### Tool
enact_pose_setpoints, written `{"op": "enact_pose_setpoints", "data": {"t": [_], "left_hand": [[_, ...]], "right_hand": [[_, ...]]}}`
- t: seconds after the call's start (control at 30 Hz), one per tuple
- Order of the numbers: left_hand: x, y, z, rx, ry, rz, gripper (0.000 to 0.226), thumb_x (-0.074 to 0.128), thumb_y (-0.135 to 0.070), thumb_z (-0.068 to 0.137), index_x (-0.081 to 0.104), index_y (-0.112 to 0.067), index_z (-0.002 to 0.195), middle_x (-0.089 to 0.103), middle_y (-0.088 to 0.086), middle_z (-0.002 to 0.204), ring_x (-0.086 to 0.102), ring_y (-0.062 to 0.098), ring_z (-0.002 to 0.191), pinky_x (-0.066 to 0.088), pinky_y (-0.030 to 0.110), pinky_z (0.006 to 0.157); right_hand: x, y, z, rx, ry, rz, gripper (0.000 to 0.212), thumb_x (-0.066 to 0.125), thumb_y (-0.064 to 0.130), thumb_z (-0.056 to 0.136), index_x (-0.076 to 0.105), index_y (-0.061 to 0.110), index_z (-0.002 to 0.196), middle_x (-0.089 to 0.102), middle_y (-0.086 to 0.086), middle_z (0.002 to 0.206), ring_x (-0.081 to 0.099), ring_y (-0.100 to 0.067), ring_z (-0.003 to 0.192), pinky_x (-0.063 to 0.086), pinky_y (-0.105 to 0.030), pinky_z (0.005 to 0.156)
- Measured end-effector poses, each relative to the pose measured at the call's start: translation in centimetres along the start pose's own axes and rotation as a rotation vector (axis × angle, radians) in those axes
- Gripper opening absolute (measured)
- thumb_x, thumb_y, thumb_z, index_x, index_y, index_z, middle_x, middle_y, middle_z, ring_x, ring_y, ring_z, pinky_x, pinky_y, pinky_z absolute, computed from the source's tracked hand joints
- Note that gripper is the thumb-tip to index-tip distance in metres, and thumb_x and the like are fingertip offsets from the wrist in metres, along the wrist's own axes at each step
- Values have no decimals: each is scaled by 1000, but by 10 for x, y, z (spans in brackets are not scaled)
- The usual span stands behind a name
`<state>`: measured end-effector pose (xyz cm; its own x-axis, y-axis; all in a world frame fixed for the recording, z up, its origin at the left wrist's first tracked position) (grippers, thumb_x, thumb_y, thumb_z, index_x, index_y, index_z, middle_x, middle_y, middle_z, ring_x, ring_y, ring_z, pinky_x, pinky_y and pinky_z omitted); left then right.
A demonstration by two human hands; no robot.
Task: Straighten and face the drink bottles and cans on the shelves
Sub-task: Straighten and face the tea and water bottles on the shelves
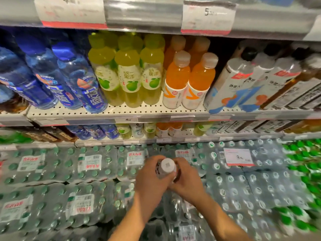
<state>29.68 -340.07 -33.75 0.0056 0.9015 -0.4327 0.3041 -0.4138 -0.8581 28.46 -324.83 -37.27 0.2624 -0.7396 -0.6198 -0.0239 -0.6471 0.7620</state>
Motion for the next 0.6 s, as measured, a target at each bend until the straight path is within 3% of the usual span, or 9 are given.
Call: {"op": "enact_pose_setpoints", "data": {"t": [0.07,0.13,0.23,0.3,0.4,0.47,0.6], "left_hand": [[10,-15,0,80,93,67,48,83,-37,79,55,-49,116,62,-26,117,56,-12,105,46,13,87],[8,-27,1,164,126,167,49,75,-44,86,51,-48,129,54,-31,129,50,-13,115,38,10,94],[-16,-30,12,203,41,248,45,68,-40,93,55,-33,136,56,-20,133,58,5,116,41,18,96],[-38,-26,21,204,-41,319,42,66,-37,95,58,-28,136,60,-10,136,65,21,112,50,30,97],[-57,-20,32,196,-91,388,46,62,-38,98,50,-34,142,43,-13,154,42,18,142,35,41,117],[-64,-25,43,238,-104,443,56,62,-35,98,41,-33,150,26,-14,163,21,13,152,20,43,124],[-71,-32,75,246,-94,610,77,65,-31,95,22,-28,160,1,-10,169,-1,18,156,13,48,127]], "right_hand": [[-20,-8,-5,-7,-49,56,54,83,52,72,56,38,116,64,17,103,65,-4,89,56,-33,73],[-39,-21,-8,30,-112,166,55,87,48,74,59,36,119,69,16,105,68,-3,94,57,-29,76],[-69,-44,-9,145,-275,227,48,90,36,74,60,38,111,72,17,100,66,8,92,51,-11,73],[-83,-60,-3,190,-370,266,44,89,34,76,63,35,112,72,18,100,66,8,92,50,-8,73],[-94,-77,17,239,-480,301,41,87,31,78,62,31,110,71,16,98,65,8,91,46,-5,72],[-96,-85,40,258,-528,258,45,87,28,77,56,35,110,67,18,98,61,9,90,44,-10,73],[-90,-106,90,247,-533,172,49,84,33,75,56,28,115,65,5,104,63,-15,95,53,-34,79]]}}
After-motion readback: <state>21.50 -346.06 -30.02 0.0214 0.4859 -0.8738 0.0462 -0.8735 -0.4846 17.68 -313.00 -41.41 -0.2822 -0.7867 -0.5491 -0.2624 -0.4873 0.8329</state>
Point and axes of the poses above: each hand's wrist, its own z-axis towards the middle knuckle, its own x-axis out of the palm, y = z × x, the point moved 7 cm from there along z, towards the middle knuckle
